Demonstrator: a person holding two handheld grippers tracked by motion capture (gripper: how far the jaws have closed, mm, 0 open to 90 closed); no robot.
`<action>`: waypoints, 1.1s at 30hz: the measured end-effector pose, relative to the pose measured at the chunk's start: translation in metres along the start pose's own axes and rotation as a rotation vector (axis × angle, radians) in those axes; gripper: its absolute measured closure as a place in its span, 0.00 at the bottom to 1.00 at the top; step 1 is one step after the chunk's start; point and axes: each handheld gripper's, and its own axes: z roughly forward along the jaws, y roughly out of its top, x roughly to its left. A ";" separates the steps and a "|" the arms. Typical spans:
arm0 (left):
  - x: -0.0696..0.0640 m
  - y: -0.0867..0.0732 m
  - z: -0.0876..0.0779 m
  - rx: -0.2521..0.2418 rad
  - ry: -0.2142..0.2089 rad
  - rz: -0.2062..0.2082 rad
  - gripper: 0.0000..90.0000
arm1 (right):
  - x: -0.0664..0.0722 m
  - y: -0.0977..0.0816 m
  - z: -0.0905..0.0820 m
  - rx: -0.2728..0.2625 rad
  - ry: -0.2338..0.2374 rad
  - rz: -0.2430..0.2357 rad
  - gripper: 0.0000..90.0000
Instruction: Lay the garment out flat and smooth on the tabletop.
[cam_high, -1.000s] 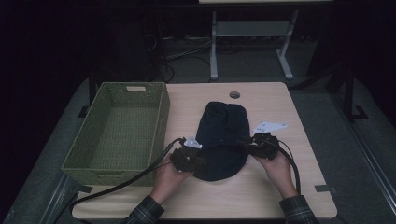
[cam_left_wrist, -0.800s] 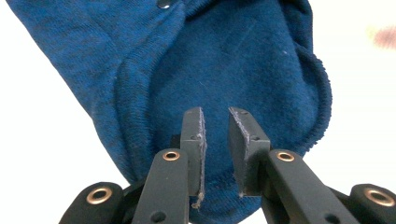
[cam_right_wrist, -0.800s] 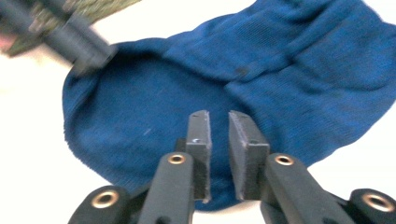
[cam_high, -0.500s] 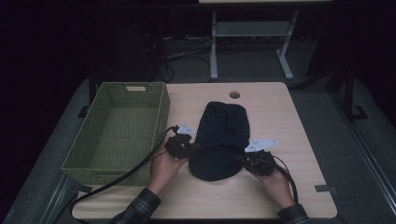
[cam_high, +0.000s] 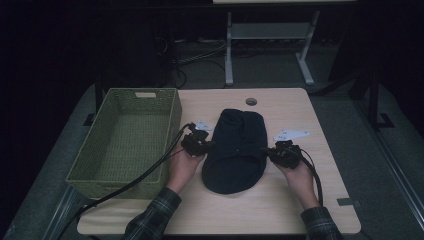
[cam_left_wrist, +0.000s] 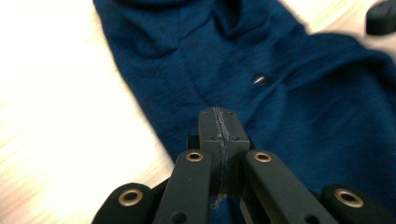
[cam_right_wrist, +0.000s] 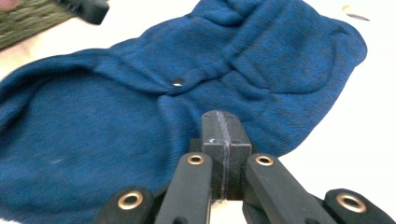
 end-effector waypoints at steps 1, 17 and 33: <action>0.000 -0.001 0.004 0.014 0.004 0.004 1.00 | -0.002 0.000 0.003 0.005 -0.002 0.006 1.00; -0.018 -0.021 0.018 0.147 0.007 0.081 1.00 | -0.004 -0.014 0.030 0.136 0.013 -0.008 1.00; -0.044 -0.049 -0.005 0.138 -0.095 0.084 1.00 | 0.019 -0.033 0.006 0.167 0.049 -0.065 1.00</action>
